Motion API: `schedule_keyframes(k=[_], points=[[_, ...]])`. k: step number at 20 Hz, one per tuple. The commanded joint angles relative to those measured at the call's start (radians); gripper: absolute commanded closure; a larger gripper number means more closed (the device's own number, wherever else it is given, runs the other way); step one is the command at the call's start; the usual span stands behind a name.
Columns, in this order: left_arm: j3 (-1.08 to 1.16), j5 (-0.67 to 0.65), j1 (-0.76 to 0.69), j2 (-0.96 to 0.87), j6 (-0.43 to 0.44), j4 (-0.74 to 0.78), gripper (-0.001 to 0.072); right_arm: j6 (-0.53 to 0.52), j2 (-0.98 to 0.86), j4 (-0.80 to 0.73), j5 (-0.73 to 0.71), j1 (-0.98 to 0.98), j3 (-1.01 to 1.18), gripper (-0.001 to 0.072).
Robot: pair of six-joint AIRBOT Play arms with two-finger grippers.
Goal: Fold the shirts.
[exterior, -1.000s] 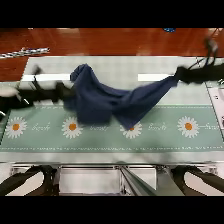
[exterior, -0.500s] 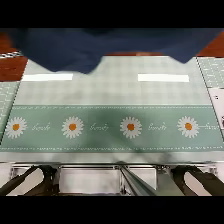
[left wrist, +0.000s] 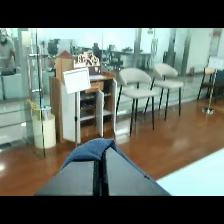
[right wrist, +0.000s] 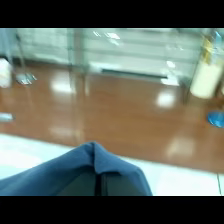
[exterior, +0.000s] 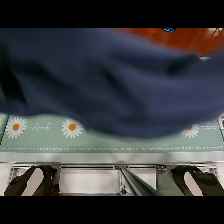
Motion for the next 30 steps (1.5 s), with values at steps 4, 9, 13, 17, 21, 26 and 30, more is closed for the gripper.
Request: schedule_keyframes(k=[4,9,13,17,21,26,30], points=[[-0.256,-0.14,-0.28,0.188,-0.2,0.791,0.0688,0.064,0.101,-0.05,0.227,-0.001,-0.236,0.0688],[-0.692,-0.062,-0.286,0.128,-0.206,0.793,0.0688,0.066,0.11,-0.034,0.019,0.0,-0.675,0.0688],[-0.928,0.187,-0.287,-0.088,-0.146,0.661,0.0688,0.034,-0.044,0.033,-0.295,-0.001,-0.953,0.0688],[-0.892,0.365,-0.317,-0.454,-0.058,0.479,0.0688,-0.047,-0.394,0.165,-0.587,-0.001,-0.952,0.0687],[-0.721,0.364,-0.338,-0.774,-0.055,0.323,0.0687,-0.054,-0.753,0.253,-0.726,0.0,-0.81,0.0687],[-0.565,0.223,-0.354,-0.938,-0.058,0.224,0.0465,-0.028,-1.023,0.328,-0.677,-0.001,-0.571,0.0296],[-0.459,-0.106,-0.235,-0.94,-0.191,0.378,0.0201,-0.021,-0.992,0.285,-0.465,-0.098,-0.409,0.0297]])
